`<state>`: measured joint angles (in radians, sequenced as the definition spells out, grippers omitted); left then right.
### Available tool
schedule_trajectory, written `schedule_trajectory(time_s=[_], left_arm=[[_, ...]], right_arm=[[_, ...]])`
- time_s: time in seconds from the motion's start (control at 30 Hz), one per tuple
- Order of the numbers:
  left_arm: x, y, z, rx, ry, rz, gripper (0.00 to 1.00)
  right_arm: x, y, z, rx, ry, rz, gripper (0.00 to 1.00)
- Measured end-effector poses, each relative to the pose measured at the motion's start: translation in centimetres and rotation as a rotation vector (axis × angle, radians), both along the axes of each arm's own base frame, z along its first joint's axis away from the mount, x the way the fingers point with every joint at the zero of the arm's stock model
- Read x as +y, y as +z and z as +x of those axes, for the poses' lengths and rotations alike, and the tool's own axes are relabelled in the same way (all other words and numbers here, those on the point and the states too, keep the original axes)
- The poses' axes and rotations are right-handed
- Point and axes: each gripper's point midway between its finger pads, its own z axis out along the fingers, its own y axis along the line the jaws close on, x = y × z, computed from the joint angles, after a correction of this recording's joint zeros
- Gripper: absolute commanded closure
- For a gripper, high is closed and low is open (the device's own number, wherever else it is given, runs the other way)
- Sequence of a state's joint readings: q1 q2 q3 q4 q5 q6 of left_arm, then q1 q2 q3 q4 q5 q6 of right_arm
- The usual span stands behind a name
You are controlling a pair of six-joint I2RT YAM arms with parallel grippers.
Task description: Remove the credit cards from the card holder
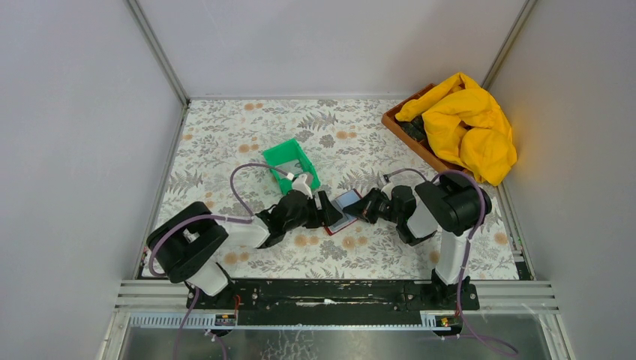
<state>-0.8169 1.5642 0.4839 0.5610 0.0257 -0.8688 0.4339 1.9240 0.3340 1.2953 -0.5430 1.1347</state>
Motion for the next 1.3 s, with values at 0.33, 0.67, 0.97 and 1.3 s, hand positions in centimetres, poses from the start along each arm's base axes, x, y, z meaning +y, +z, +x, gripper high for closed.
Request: schedule_trajectory(time_s=[0.33,0.67,0.97,1.3], left_arm=[[0.5,1.3,-0.8,0.014,0.000,-0.015,0.18],[0.5,1.3,-1.5,0.045,0.011,-0.041,0.18],[0.3,0.4,-2.3,0.094,0.024,-0.052,0.18],[-0.4,1.1,-1.8,0.094,0.045,-0.113,0.18]], right_arm=[[0.1,-0.5,-0.3,0.009,0.008,0.011,1.00],[-0.1,-0.7,-1.2,0.020,0.020,0.015,1.00],[-0.2,-0.5,-1.5,0.008,0.026,0.010,1.00],[-0.4,-0.8,-1.8,0.015,0.028,0.003,1.00]])
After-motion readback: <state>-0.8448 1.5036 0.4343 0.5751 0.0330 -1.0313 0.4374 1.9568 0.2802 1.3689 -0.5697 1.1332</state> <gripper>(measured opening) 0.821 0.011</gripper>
